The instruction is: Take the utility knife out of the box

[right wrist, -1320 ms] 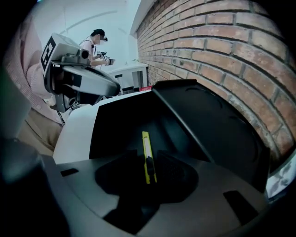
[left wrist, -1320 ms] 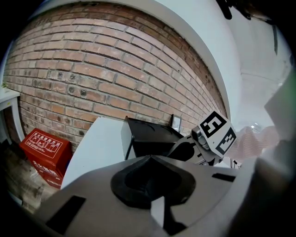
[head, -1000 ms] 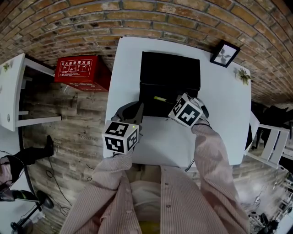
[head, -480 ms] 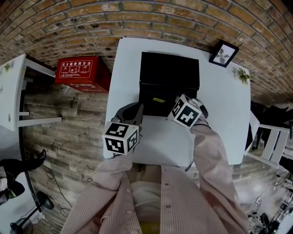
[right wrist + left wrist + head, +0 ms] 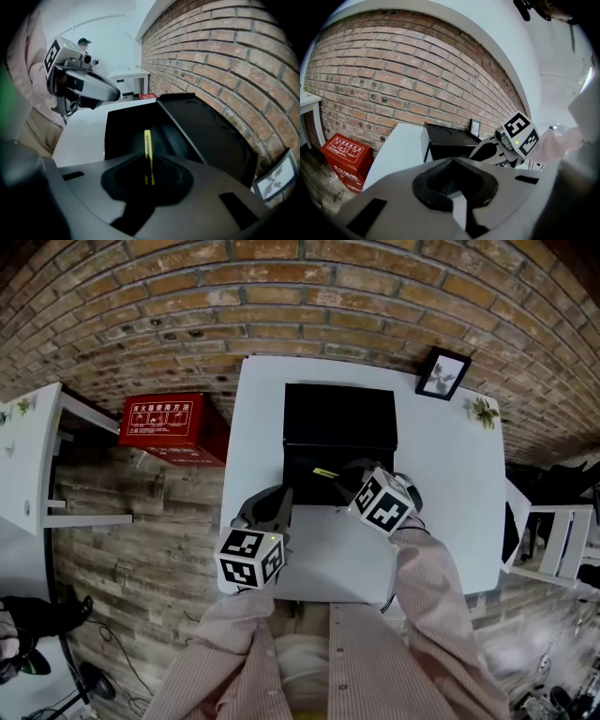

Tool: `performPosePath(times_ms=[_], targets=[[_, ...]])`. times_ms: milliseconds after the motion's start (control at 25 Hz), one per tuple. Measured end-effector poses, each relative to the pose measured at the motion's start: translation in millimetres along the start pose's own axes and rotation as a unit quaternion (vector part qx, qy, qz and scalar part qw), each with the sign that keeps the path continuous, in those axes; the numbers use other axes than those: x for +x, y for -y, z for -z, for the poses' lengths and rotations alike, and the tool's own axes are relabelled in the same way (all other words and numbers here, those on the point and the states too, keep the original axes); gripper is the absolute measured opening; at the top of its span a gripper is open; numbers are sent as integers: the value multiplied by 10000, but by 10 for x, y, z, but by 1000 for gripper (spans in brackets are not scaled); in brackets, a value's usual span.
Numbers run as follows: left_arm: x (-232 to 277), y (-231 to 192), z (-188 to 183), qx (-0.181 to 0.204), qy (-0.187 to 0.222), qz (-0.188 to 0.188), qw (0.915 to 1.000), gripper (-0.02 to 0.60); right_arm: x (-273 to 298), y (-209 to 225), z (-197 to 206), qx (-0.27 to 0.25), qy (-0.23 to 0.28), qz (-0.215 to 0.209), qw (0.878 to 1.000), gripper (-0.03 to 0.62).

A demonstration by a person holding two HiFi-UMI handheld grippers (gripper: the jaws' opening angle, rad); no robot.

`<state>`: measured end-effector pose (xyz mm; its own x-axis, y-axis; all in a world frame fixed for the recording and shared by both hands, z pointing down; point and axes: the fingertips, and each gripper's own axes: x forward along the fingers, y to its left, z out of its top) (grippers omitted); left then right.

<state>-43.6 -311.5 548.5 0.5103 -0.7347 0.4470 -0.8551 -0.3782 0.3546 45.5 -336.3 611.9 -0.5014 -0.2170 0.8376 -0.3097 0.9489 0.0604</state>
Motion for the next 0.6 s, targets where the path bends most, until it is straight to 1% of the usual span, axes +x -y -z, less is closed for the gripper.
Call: performPosePath(times_ms=[360,600], targets=[[-151,136,-189,262,389,88,9989,-8,-382,-18,-208,54,703,584,9958,54],[-282,194,-400,427,673,83,9968,-8,-610,-65,-349,376,1331,774,9874,54]])
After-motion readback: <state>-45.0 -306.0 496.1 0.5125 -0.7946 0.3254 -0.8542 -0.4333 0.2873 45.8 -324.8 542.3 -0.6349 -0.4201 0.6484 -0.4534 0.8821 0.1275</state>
